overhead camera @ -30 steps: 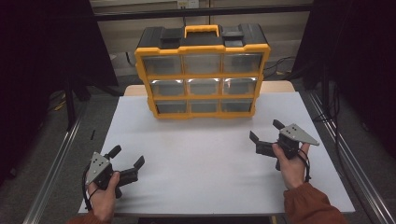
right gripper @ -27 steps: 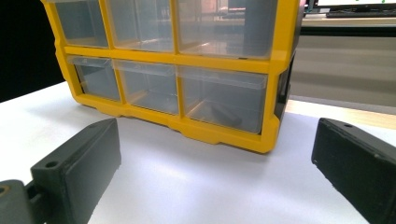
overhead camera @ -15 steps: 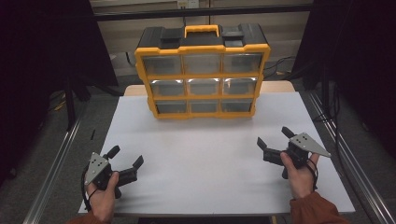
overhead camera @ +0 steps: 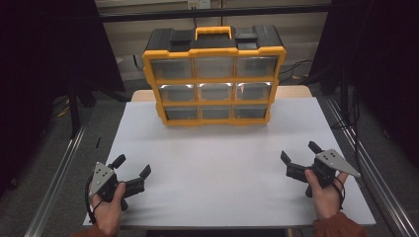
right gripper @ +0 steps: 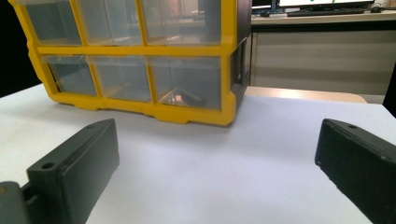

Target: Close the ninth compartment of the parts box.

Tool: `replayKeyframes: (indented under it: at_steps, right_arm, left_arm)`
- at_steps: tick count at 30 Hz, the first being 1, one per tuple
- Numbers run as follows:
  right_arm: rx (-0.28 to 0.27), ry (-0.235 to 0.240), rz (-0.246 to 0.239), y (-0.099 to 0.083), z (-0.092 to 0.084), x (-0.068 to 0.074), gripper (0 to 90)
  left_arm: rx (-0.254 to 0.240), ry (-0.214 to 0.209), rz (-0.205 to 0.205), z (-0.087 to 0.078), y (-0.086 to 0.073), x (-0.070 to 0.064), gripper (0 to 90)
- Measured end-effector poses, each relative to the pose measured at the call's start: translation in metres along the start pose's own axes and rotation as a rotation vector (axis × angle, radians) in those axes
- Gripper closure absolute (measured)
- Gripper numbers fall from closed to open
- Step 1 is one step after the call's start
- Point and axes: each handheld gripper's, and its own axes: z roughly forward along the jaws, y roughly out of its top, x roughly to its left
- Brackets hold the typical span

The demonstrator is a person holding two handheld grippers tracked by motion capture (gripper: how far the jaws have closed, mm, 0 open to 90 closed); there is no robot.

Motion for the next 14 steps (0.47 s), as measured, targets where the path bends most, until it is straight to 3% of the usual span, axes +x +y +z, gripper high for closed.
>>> replayKeyframes:
  at_steps: [9, 14]
  right_arm:
    - [0.001, -0.020, -0.005, -0.010, -0.015, -0.002, 0.0]
    - [-0.002, -0.019, 0.010, -0.010, -0.011, -0.005, 0.0]
  left_arm:
    - [-0.004, 0.015, -0.009, 0.000, 0.000, 0.002, 1.2]
    - [0.004, 0.009, -0.022, 0.003, -0.001, 0.003, 1.2]
